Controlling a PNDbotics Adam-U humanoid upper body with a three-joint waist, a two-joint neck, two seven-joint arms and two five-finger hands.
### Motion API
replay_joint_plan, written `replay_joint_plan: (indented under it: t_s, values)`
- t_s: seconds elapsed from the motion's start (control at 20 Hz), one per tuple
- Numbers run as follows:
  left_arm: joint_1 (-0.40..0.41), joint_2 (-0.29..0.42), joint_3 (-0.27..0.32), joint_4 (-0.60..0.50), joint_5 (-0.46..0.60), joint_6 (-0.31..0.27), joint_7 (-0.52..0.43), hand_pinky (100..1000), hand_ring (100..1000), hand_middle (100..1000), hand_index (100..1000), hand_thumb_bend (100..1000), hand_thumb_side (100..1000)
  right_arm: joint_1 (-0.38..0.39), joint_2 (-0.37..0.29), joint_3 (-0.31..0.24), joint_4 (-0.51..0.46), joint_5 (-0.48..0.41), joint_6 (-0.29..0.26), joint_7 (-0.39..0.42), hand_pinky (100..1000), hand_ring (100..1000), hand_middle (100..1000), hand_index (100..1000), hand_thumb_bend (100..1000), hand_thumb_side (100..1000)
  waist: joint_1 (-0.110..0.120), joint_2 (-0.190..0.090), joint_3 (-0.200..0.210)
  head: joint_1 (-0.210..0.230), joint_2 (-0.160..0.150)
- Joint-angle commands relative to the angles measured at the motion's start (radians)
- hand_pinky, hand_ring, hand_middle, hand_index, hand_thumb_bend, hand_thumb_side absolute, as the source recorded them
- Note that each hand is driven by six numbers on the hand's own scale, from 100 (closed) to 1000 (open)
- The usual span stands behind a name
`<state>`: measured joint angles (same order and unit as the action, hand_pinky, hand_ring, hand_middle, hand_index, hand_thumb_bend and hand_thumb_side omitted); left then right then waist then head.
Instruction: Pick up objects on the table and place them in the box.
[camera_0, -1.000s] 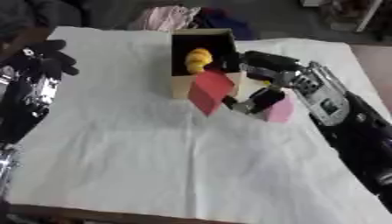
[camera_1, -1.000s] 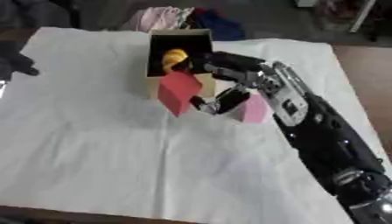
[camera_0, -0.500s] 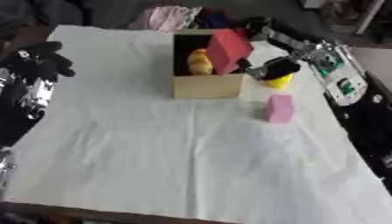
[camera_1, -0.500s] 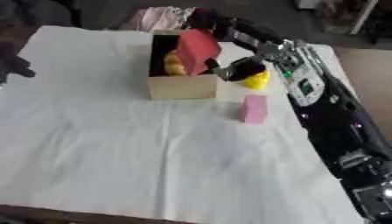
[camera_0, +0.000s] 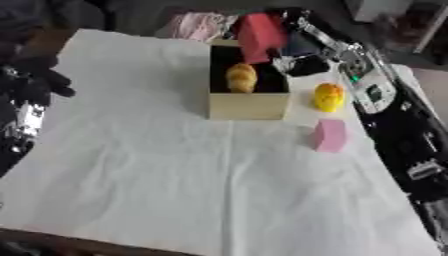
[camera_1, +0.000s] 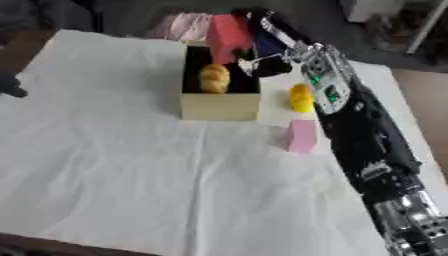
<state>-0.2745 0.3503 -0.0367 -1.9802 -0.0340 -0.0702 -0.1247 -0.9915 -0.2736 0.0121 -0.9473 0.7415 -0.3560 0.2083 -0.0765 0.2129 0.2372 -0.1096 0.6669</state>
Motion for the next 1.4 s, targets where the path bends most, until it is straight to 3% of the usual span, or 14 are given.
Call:
replay_joint_plan:
  t_s: [0.05, 0.35, 0.75, 1.15, 1.4]
  values:
    - [-0.019, 0.005, -0.004, -0.020, 0.009, -0.003, -0.010, 841, 623, 596, 819, 100, 619, -0.021, 0.021, -0.009, 0.039, 0.090, 0.020, -0.048, 791, 789, 680, 1000, 100, 198, -0.009, 0.001, 0.006, -0.019, -0.018]
    - [-0.025, 0.003, -0.006, -0.020, 0.010, -0.002, -0.014, 841, 623, 595, 818, 100, 620, -0.017, 0.060, 0.000, 0.080, 0.242, 0.012, -0.056, 838, 838, 800, 1000, 100, 205, -0.014, 0.004, 0.019, -0.032, -0.023]
    - [-0.018, 0.004, -0.002, -0.020, 0.009, 0.001, -0.010, 841, 622, 594, 818, 100, 621, -0.018, 0.046, 0.023, 0.079, 0.257, -0.033, 0.059, 909, 918, 932, 1000, 100, 224, -0.016, -0.004, 0.015, -0.029, -0.022]
    - [-0.005, 0.006, 0.003, -0.020, 0.005, 0.005, -0.005, 841, 622, 593, 819, 100, 622, -0.032, 0.001, 0.060, 0.041, 0.220, -0.052, 0.261, 967, 975, 1000, 1000, 100, 579, -0.014, -0.013, -0.004, -0.022, -0.017]
    - [0.005, 0.008, 0.006, -0.020, 0.002, 0.008, -0.002, 841, 622, 592, 819, 100, 624, -0.034, -0.022, 0.087, 0.020, 0.213, -0.061, 0.347, 986, 990, 1000, 1000, 100, 654, -0.015, -0.021, -0.017, -0.015, -0.012]
